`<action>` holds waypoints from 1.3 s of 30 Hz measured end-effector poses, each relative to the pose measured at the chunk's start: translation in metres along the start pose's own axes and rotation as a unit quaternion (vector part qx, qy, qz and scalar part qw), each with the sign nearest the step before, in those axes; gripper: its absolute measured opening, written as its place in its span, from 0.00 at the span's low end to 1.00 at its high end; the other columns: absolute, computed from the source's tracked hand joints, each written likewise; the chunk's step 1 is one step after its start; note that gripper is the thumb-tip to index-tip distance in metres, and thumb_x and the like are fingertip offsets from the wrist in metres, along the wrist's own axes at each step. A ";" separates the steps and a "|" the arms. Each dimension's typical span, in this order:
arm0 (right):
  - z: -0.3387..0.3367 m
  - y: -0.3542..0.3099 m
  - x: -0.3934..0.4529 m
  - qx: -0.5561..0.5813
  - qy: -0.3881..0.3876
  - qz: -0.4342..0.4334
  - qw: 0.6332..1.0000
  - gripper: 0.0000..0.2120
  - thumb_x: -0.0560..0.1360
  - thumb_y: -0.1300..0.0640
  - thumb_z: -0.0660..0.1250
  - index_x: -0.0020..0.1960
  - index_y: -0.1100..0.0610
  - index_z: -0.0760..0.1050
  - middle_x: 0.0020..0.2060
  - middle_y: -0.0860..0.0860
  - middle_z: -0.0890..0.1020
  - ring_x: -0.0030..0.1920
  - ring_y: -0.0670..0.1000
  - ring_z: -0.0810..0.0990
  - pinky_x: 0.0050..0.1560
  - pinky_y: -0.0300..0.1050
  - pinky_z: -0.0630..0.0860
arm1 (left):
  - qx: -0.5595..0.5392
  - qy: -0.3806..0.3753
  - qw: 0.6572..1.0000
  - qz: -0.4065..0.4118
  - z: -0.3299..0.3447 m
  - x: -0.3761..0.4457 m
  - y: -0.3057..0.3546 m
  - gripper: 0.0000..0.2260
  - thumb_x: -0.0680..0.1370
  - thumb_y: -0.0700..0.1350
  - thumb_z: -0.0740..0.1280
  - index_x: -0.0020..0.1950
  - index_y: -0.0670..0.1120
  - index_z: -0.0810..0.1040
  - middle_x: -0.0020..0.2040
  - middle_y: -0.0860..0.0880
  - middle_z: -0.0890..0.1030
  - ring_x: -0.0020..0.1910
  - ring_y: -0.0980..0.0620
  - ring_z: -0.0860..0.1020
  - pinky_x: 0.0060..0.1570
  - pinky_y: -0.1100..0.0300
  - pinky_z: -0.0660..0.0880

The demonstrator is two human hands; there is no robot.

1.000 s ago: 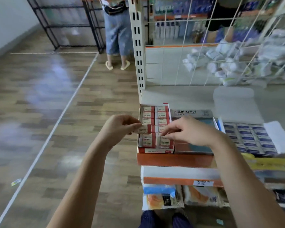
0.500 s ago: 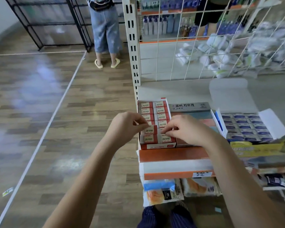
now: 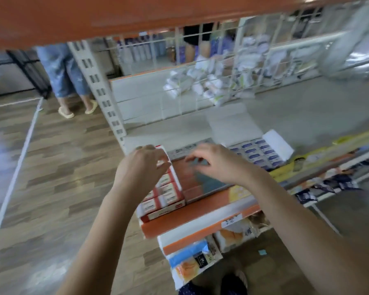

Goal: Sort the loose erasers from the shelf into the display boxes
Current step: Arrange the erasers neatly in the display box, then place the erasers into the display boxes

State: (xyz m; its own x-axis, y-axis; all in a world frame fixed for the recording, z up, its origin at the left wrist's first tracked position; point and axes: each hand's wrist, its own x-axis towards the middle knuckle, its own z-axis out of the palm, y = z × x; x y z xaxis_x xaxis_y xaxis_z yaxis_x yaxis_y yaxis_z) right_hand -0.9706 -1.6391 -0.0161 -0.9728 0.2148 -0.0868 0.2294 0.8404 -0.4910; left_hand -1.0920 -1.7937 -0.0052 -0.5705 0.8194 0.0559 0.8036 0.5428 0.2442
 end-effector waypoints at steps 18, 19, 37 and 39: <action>-0.178 0.368 -0.236 -0.233 0.091 0.309 0.918 0.23 0.77 0.51 0.60 0.71 0.53 0.65 0.67 0.56 0.69 0.67 0.58 0.68 0.64 0.52 0.68 | 0.141 -0.060 0.948 0.278 0.131 0.177 0.480 0.22 0.77 0.60 0.60 0.67 0.49 0.70 0.63 0.45 0.73 0.62 0.43 0.71 0.58 0.52 0.67; -0.183 0.386 -0.246 -0.221 0.082 0.325 0.916 0.23 0.78 0.50 0.59 0.72 0.53 0.64 0.68 0.56 0.69 0.67 0.59 0.68 0.63 0.54 0.69 | 0.143 -0.065 0.948 0.278 0.139 0.184 0.497 0.22 0.77 0.59 0.61 0.67 0.49 0.69 0.63 0.45 0.72 0.62 0.43 0.71 0.58 0.52 0.67; -0.317 0.674 -0.195 -0.093 0.162 0.294 0.938 0.20 0.77 0.57 0.62 0.68 0.59 0.67 0.64 0.58 0.72 0.66 0.58 0.69 0.64 0.48 0.65 | 0.060 -0.031 0.981 0.184 0.249 0.439 0.676 0.20 0.77 0.53 0.62 0.68 0.50 0.70 0.63 0.46 0.75 0.62 0.45 0.73 0.58 0.53 0.71; -0.327 0.697 -0.179 -0.096 0.150 0.276 0.945 0.21 0.77 0.60 0.61 0.69 0.61 0.66 0.65 0.59 0.71 0.65 0.59 0.70 0.63 0.48 0.66 | 0.026 -0.022 0.988 0.154 0.255 0.461 0.681 0.19 0.78 0.50 0.62 0.69 0.51 0.69 0.64 0.46 0.74 0.63 0.45 0.72 0.59 0.53 0.70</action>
State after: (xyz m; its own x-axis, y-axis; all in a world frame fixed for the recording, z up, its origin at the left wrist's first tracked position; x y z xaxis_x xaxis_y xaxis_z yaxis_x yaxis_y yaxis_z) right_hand -0.6259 -0.9294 -0.0592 -0.6567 0.7539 -0.0211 0.7290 0.6273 -0.2740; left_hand -0.7647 -0.9995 -0.0603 -0.2910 0.9536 0.0775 0.9461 0.2747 0.1718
